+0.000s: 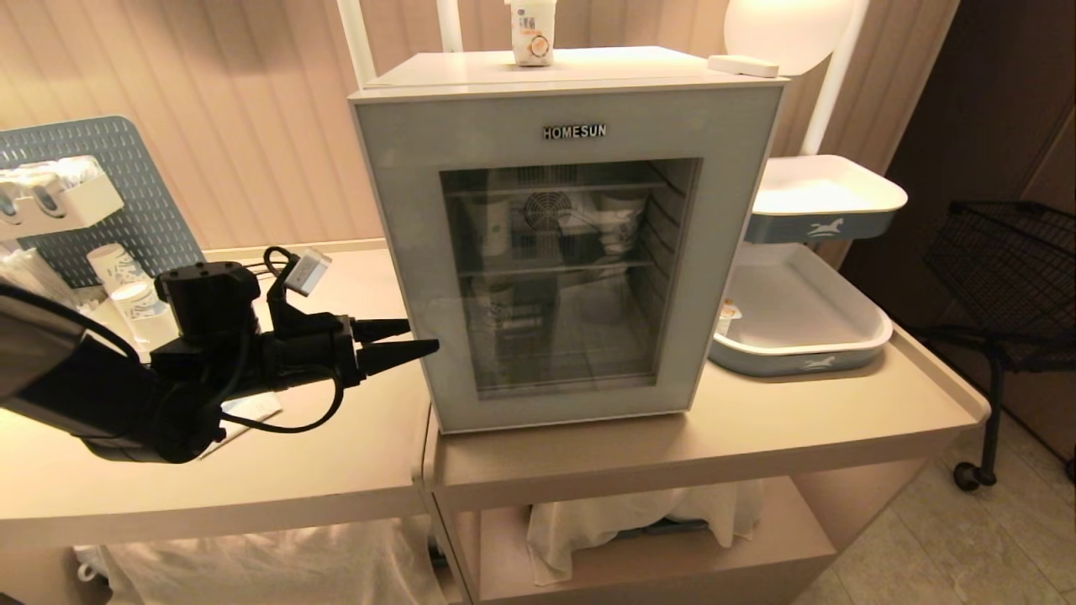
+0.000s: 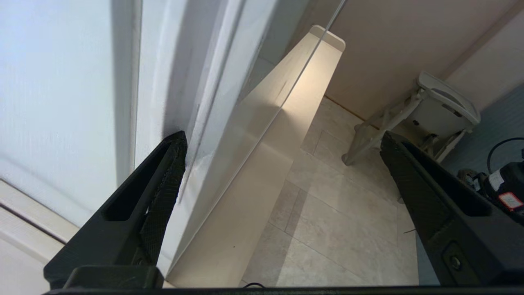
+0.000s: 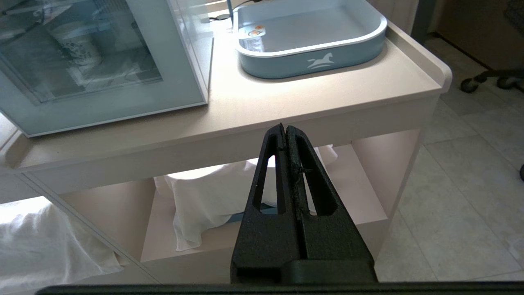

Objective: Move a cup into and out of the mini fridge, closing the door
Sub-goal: Open the freezer door

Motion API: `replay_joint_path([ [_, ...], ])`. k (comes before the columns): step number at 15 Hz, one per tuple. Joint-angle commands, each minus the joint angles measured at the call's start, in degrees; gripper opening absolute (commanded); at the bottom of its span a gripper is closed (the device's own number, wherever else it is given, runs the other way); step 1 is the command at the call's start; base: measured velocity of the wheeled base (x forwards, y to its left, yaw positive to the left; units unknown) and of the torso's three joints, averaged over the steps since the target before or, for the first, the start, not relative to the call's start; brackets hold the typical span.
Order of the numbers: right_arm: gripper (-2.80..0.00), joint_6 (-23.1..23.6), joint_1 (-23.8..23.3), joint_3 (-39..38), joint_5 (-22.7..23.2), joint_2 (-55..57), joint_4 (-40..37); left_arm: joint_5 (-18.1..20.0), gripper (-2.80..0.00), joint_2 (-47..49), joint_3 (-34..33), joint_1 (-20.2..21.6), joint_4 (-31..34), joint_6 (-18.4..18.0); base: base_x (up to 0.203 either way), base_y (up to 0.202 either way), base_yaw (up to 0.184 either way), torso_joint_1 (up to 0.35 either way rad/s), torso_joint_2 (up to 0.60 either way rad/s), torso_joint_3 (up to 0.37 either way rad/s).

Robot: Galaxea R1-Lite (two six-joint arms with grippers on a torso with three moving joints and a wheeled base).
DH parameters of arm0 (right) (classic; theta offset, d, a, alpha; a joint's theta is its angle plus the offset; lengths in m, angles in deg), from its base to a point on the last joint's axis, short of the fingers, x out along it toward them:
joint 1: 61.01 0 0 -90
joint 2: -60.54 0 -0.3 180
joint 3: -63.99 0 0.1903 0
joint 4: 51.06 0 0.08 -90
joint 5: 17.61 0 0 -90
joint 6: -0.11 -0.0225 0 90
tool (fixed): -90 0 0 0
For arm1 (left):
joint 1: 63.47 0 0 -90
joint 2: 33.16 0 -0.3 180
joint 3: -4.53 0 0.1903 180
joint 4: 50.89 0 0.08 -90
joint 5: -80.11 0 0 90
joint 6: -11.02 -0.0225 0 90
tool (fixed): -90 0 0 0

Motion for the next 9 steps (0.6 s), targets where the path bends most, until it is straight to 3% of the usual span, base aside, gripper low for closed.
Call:
replay_joint_path([
  [1, -2.80, -0.02, 0.02, 0.02, 0.01, -0.01, 0.03, -0.12, 0.00, 1.05, 0.55, -0.76, -0.30, -0.64, 0.000, 0.000, 0.000, 0.000, 0.00, 0.000],
  [9, -2.80, -0.02, 0.02, 0.02, 0.01, -0.01, 0.03, 1.20, 0.00, -8.33, -5.06, -1.15, -0.10, 0.83, 0.000, 0.000, 0.000, 0.000, 0.00, 0.000],
])
